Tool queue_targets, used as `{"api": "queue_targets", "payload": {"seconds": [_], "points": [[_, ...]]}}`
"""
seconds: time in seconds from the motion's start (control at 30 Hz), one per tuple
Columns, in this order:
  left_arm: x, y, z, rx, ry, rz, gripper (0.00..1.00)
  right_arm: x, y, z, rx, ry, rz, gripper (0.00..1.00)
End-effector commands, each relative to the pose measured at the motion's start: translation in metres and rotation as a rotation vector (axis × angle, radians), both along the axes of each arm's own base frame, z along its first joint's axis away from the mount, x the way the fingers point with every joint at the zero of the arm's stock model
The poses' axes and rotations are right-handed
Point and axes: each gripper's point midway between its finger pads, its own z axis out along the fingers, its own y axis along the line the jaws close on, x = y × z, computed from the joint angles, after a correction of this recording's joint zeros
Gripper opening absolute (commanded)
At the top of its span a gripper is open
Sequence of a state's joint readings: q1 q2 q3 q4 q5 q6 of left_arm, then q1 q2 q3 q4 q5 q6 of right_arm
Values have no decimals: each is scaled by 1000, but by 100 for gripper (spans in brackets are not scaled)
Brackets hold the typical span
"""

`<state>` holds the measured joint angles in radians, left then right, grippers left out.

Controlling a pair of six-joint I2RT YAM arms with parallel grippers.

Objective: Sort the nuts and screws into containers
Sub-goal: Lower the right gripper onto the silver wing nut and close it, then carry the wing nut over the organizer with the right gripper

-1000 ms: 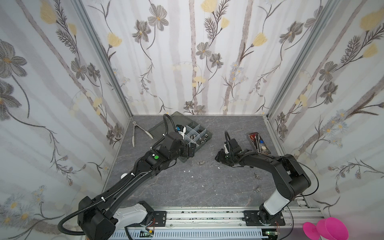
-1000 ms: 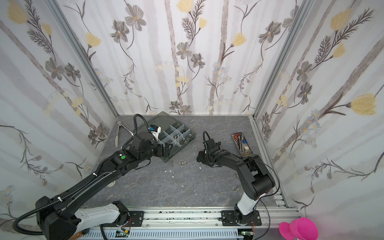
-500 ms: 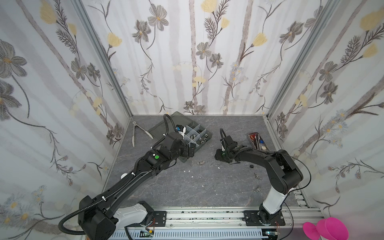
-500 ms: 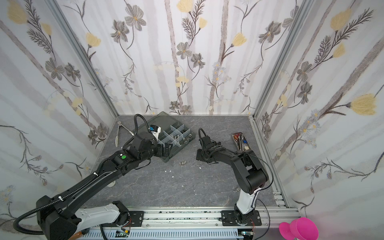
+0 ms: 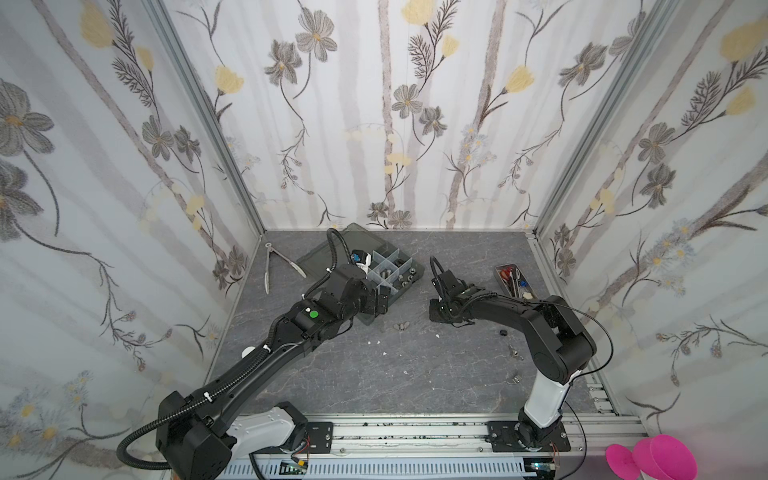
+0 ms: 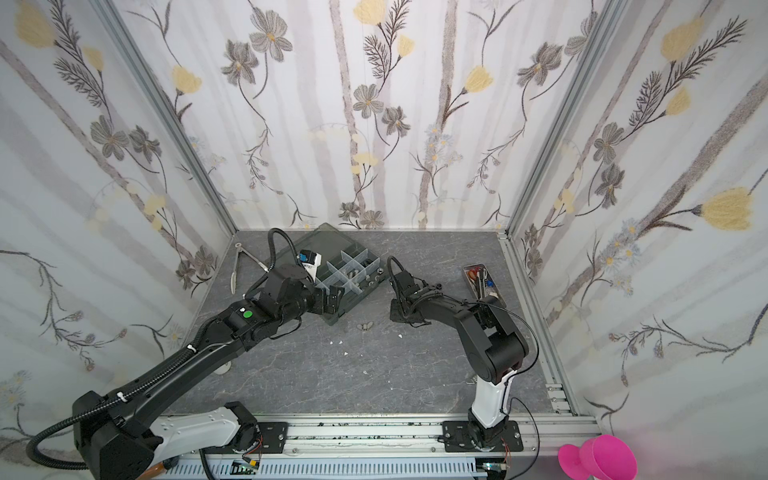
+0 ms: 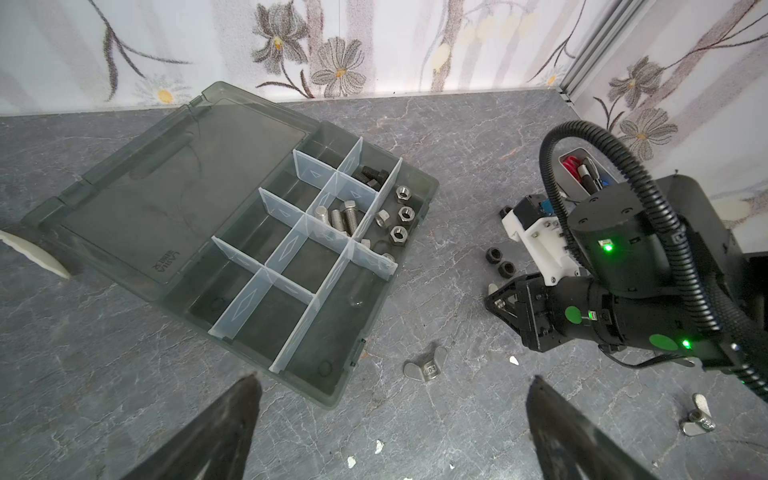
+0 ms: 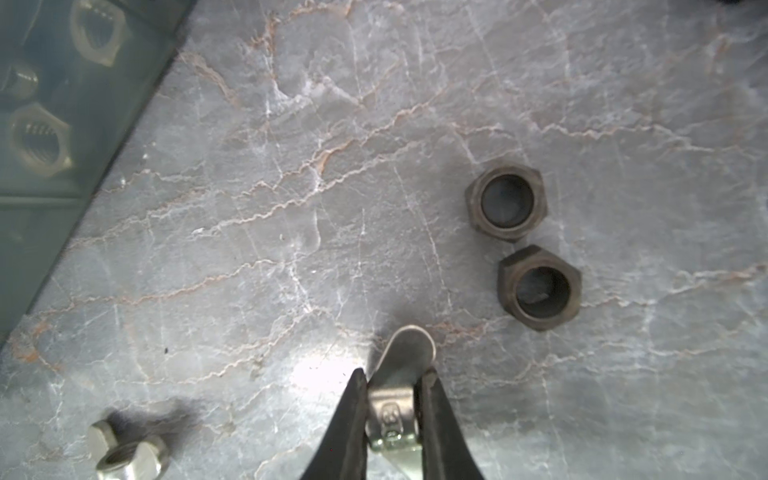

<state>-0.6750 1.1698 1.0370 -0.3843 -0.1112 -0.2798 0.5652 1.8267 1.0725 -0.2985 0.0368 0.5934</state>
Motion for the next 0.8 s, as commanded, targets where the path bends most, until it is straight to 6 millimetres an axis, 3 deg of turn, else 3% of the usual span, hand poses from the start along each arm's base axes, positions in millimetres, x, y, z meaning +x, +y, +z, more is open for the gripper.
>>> {"api": "queue_targets", "payload": {"seconds": [0.0,0.17,0.3,0.77], "points": [[4,1,5,-1,-29,11,100,-6,-6,-4,-40,25,1,11],[5,5,10,-16,-45,28,100,-1,0,8,-16,-5,3,9],[7,11,14,-24,-59,49,100,9,16,31,43,-59,31,8],[9,23,21,-25,-93,99,100,41,100,99,237,-177,172,9]]}}
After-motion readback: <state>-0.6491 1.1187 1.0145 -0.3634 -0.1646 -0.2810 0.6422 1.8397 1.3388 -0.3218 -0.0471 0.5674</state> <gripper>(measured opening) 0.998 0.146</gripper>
